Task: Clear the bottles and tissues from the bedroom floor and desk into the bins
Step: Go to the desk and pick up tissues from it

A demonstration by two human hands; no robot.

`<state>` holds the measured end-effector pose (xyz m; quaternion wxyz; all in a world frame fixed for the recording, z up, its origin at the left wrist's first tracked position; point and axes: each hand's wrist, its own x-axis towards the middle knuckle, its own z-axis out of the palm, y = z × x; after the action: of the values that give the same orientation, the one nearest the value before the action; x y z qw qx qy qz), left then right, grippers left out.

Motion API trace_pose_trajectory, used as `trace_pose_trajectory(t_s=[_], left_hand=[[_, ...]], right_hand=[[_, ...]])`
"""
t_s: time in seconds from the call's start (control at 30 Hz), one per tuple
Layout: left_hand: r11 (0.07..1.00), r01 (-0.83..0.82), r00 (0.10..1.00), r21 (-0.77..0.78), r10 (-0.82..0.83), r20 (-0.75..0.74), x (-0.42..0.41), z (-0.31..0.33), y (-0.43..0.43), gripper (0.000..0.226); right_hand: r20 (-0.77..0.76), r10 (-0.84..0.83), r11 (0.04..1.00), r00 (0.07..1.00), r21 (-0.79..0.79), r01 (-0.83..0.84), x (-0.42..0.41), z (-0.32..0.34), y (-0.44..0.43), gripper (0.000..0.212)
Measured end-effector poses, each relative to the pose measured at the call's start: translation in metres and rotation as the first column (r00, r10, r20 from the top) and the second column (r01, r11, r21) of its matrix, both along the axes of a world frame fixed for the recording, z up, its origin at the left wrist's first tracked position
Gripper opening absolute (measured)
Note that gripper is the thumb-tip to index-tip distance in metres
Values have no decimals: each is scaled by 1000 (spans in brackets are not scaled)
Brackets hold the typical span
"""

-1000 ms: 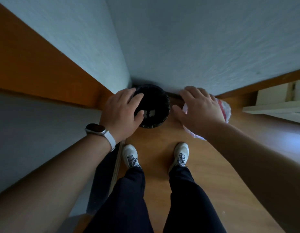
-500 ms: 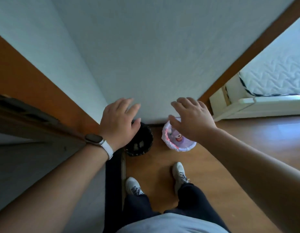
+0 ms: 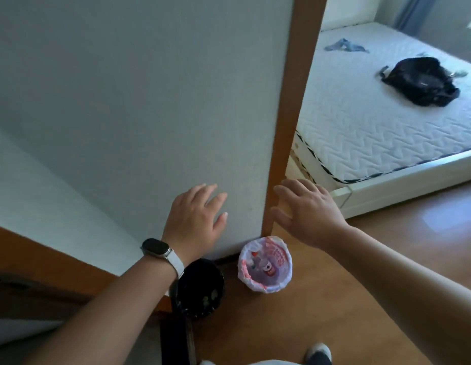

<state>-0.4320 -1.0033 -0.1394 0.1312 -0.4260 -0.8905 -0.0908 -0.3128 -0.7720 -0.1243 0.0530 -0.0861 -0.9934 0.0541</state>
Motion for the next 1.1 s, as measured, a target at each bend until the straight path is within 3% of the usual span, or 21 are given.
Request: trace_pose_trajectory(t_s=[0.37,0.63,0.83,1.1], left_hand=[[978,209,973,-10,-209,-93,64,40,222,40],[925,379,924,33,-377,-61,121,56,364,40],[823,565,824,55,-559,-97,159,73,454,42],[634,772,635,38,-767,-93,209,71,561,45]], right_hand=[[-134,-139,990,981,-15,139,101,36,196,56],[-155,-299,953,941,10,304,193,47,305,52],[-213,-431,896,877,14,444,257,61,354,49],[-235,-655,728,718,59,683,332,72,388,52]])
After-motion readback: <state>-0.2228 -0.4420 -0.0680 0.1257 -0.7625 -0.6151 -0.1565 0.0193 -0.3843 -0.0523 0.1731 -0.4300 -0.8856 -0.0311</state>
